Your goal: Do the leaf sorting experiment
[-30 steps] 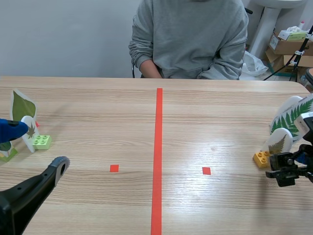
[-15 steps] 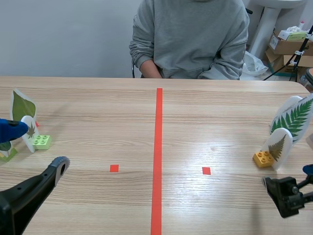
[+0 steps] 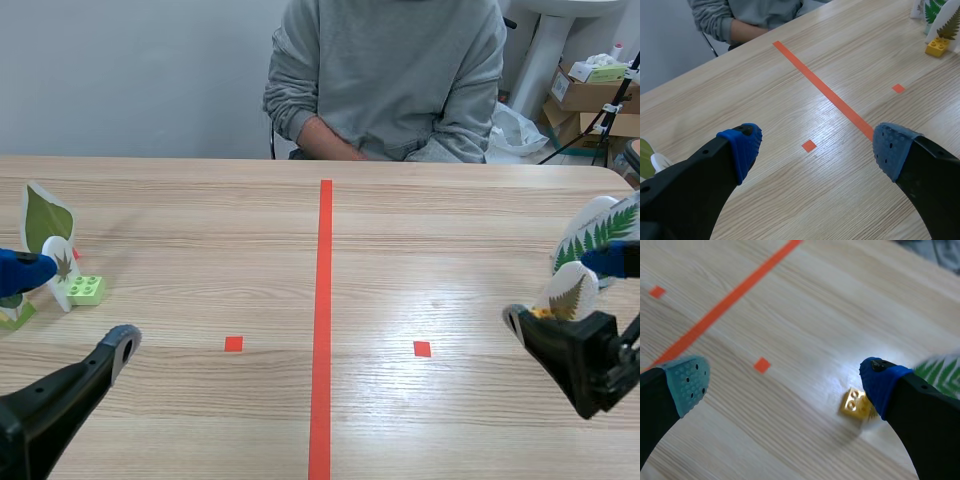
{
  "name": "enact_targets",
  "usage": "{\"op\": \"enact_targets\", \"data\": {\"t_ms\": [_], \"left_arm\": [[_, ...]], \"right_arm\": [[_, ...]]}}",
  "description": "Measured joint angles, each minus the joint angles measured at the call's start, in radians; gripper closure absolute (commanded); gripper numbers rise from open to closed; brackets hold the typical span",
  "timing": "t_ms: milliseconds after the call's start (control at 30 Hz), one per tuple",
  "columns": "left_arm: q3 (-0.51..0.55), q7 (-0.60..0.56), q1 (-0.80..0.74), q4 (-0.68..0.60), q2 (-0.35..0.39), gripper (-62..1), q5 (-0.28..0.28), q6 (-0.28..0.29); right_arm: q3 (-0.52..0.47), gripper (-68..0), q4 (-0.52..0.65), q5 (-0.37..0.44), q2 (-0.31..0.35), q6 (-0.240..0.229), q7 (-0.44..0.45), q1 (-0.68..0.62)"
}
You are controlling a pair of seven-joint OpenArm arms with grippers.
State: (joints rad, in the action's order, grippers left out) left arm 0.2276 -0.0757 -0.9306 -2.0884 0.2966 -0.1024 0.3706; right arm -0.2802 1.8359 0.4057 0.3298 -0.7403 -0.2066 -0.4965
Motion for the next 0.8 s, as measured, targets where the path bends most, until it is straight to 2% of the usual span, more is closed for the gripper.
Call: {"op": "enact_targets", "data": {"t_ms": [200, 433, 533, 800], "left_arm": [[0.000, 0.000, 0.000, 0.000, 0.000, -48.2, 0.000, 0.000], [0.000, 0.000, 0.000, 0.000, 0.000, -48.2, 0.000, 0.000], [0.000, 0.000, 0.000, 0.000, 0.000, -48.2, 0.000, 0.000], [0.000, 0.000, 0.000, 0.000, 0.000, -48.2, 0.000, 0.000]], "right_arm": [[0.000, -61.9, 0.105, 0.116, 0.000, 0.000, -0.093, 0.000], [0.001, -61.9, 0.116, 0.232, 0.000, 0.002, -0.163, 0.000], [0.001, -61.9, 0.116, 0.256, 0.000, 0.002, -0.162, 0.000], [0.001, -61.9, 0.116, 0.258, 0.000, 0.002, -0.162, 0.000]]}}
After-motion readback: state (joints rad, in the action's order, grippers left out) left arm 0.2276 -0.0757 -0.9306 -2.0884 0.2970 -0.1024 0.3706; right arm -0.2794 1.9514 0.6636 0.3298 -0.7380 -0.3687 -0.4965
